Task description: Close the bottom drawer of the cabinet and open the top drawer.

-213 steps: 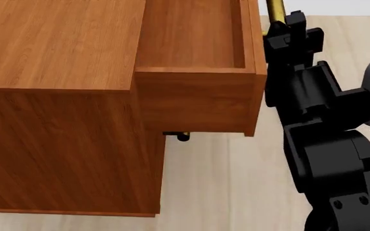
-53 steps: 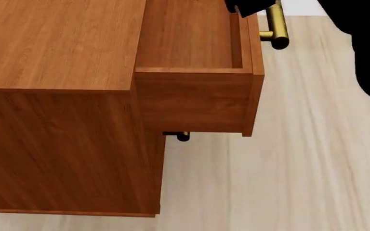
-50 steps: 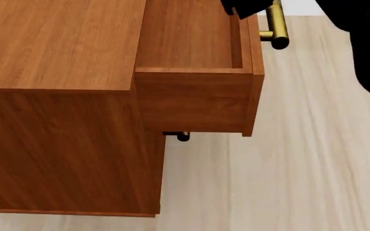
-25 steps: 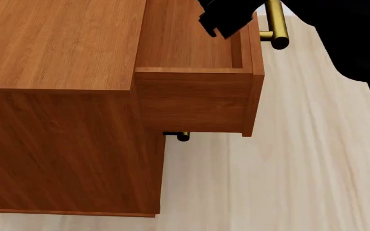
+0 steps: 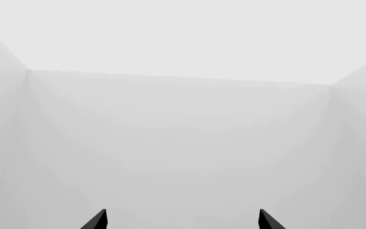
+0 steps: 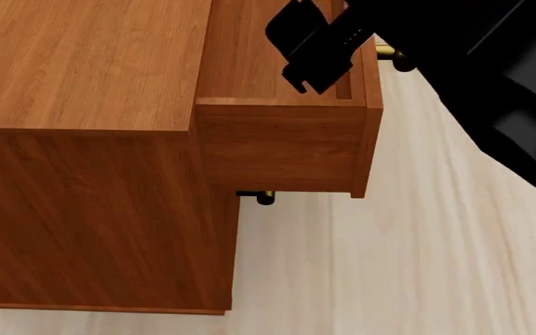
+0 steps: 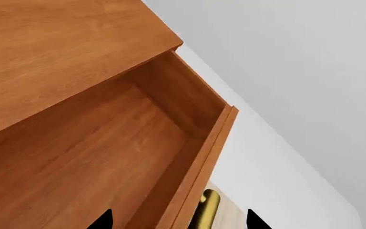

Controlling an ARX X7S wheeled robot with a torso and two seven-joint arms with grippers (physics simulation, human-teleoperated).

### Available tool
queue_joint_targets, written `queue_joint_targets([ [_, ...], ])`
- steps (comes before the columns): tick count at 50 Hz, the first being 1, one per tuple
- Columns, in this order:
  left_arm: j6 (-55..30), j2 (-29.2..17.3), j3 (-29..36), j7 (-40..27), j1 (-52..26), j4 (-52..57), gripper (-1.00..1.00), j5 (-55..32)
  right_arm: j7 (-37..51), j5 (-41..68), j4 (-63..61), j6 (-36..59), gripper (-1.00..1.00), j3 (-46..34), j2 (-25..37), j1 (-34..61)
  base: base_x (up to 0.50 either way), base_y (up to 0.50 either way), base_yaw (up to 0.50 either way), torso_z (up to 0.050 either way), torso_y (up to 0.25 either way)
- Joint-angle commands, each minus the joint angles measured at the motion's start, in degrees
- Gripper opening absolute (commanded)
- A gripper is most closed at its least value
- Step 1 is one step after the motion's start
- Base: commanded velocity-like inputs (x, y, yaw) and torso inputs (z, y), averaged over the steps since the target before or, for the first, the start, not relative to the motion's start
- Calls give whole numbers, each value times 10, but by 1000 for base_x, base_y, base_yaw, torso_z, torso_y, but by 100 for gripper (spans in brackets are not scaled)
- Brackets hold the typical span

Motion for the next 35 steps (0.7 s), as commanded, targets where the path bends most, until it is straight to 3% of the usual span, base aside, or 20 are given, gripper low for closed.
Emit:
queue_joint_targets([
  [1,3,-1,2,1,1,-2,100,1,-20,-21,21,-9,100,-31,-7,-8,0,0,0,0,0],
  [19,5,-4,3,-4,0,-1,100,-3,-26,-29,21,-2,100,-54,-3,-18,1,0,0,0,0],
  [35,13,-5,2,-4,8,-2,100,-1,-55,-71,17,21,100,-127,6,9,1,0,0,0,-5],
])
